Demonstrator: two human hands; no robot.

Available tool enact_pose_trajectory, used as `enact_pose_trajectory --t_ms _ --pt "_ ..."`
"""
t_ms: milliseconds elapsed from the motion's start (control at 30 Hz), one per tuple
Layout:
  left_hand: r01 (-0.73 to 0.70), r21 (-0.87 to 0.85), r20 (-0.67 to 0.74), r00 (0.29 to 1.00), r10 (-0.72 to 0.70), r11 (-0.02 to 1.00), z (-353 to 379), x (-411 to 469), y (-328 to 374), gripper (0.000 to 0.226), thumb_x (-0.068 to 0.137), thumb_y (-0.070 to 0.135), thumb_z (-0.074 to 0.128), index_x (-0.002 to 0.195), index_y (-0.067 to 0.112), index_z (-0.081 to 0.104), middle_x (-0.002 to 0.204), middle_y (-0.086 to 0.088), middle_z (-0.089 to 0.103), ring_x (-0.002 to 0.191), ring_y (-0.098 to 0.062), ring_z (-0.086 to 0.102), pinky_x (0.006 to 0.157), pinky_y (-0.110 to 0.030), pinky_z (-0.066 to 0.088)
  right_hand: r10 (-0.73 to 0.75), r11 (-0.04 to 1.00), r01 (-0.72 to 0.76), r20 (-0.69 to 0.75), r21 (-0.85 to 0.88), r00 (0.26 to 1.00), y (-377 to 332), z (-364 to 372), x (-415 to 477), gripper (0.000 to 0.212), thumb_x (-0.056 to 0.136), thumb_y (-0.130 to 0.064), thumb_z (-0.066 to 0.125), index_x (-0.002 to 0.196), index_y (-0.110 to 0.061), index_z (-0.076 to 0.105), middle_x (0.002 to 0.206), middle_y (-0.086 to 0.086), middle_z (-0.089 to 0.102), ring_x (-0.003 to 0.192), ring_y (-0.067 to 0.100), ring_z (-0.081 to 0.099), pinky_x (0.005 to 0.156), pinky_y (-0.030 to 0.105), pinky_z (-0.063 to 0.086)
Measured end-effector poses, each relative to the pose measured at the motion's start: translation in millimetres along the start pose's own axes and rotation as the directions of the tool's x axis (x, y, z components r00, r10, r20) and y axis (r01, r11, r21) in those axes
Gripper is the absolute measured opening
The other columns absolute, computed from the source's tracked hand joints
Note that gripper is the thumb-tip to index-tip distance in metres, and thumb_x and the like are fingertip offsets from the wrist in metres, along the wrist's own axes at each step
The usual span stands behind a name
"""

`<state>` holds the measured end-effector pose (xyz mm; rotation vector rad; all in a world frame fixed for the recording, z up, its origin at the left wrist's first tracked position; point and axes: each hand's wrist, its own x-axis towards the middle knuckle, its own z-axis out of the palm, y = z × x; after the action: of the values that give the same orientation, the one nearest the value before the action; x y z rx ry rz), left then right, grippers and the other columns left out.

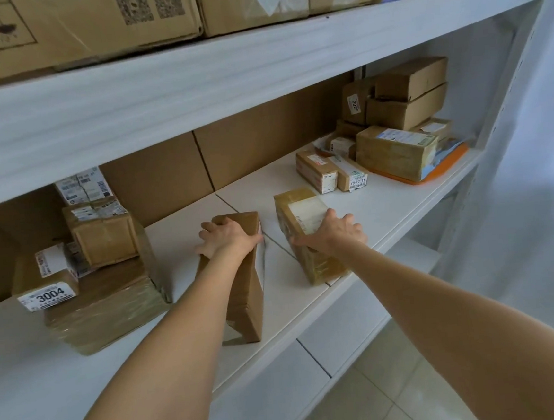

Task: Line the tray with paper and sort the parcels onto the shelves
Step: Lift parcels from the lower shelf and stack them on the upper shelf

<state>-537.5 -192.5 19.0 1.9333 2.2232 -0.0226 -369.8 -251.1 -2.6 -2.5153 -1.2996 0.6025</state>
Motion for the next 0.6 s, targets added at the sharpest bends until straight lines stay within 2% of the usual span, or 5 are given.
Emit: enact_pose_trajectory --t_ms 167,300,400,500,600 --pt "-0.028 -0.074 0.151 0.988 0.039 0.997 -11 0 -19 0.112 0.069 0.072 0.063 0.15 0.013 0.014 0.149 -0.021 0.021 0.135 -0.039 0.029 0.104 -0.047 0.039 -0.003 0.999 0.001 0.056 0.034 0.998 0 -3 -5 0.109 0.066 -0.079 0.064 0.147 -0.022 0.019 0.138 0.013 0.039 0.126 0.036 0.045 0.1 0.047 0.044" --pt "-0.066 0.005 0.309 0.949 0.061 0.998 -17 -11 -34 0.114 0.075 0.066 0.064 0.152 0.01 0.001 0.151 -0.018 0.023 0.137 -0.035 0.03 0.105 -0.043 0.037 0.008 0.998 -0.014 0.095 0.062 0.995 1 -4 -13 0.106 0.066 -0.076 0.066 0.145 -0.021 0.021 0.133 0.012 0.042 0.123 0.034 0.047 0.099 0.047 0.046" --pt "-0.034 -0.027 0.403 0.914 0.042 0.999 -17 -23 -38 0.118 0.074 0.063 0.067 0.151 0.01 -0.005 0.153 -0.015 0.024 0.134 -0.033 0.037 0.102 -0.042 0.039 -0.002 0.997 -0.01 0.14 0.082 0.99 1 -3 -20 0.112 0.065 -0.075 0.068 0.147 -0.019 0.017 0.136 0.014 0.04 0.126 0.035 0.045 0.102 0.048 0.044" --pt "0.003 -0.118 0.378 0.925 0.042 0.993 -10 -31 -37 0.119 0.074 0.058 0.071 0.152 0.011 -0.006 0.152 -0.016 0.026 0.131 -0.034 0.04 0.099 -0.042 0.041 -0.019 0.998 0.008 0.16 0.07 0.987 1 2 -27 0.114 0.061 -0.074 0.072 0.145 -0.017 0.02 0.135 0.014 0.04 0.127 0.033 0.044 0.103 0.046 0.044" --pt "0.022 -0.184 0.309 0.95 0.037 0.983 -1 -35 -30 0.119 0.069 0.062 0.071 0.152 0.013 0.0 0.143 -0.016 0.037 0.122 -0.033 0.048 0.092 -0.042 0.046 -0.037 0.997 0.023 0.183 0.077 0.982 1 4 -31 0.117 0.058 -0.076 0.073 0.144 -0.016 0.022 0.135 0.014 0.039 0.128 0.032 0.042 0.103 0.046 0.043"
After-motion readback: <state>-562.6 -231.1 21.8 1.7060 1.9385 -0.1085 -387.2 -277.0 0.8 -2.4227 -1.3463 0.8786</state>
